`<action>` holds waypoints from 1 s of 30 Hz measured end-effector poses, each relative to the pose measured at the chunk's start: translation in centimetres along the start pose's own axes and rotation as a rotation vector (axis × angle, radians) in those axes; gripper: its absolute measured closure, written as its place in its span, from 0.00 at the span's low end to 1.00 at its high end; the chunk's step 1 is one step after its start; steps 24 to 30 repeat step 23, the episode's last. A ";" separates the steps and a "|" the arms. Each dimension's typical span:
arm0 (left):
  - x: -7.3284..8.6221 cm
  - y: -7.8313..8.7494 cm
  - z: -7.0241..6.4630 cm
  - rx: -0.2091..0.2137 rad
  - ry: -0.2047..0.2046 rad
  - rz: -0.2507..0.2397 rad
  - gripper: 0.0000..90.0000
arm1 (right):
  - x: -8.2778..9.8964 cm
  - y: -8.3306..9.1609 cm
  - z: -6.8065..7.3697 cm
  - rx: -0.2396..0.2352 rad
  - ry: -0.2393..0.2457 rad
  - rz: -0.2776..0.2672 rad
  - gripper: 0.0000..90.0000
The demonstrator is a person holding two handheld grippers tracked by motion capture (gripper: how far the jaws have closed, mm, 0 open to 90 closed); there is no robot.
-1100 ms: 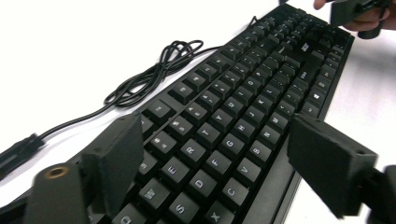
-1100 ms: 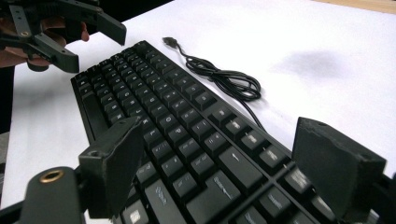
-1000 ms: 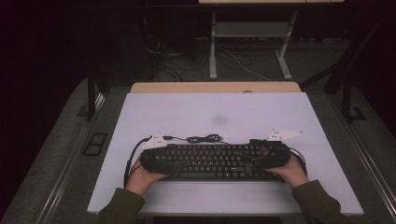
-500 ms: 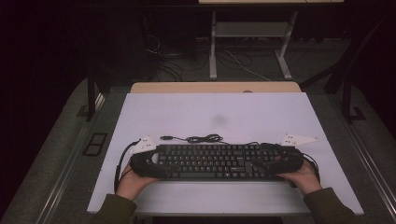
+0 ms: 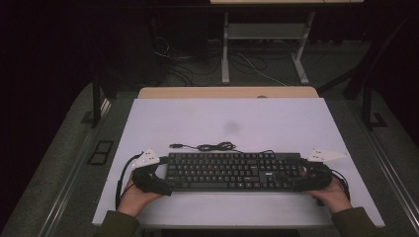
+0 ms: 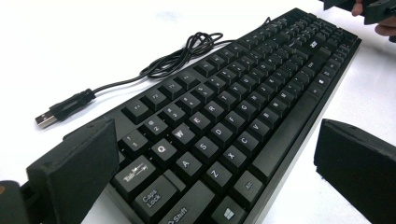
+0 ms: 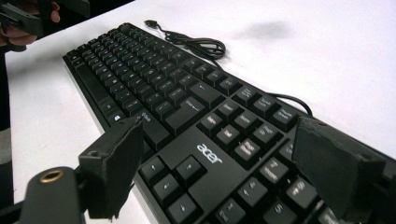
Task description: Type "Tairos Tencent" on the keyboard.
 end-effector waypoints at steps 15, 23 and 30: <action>0.3 -0.2 0.1 0.007 0.000 0.012 0.00 | 1.1 0.8 -0.2 0.012 -0.003 0.009 0.16; 0.3 -0.4 0.0 0.012 -0.005 0.017 0.00 | 1.0 0.8 -0.3 0.039 0.000 0.010 0.13; 0.3 -0.4 0.0 0.012 -0.005 0.017 0.00 | 1.0 0.8 -0.3 0.039 0.000 0.010 0.13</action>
Point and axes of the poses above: each handheld gripper's, and its own axes: y roughly backward along the jaws, x roughly out of its underside, z roughly to its left, the point moved 3 cm from there along -y, roughly forward along the jaws, and after that the axes turned 2 degrees about -y, right-handed, at the moved point
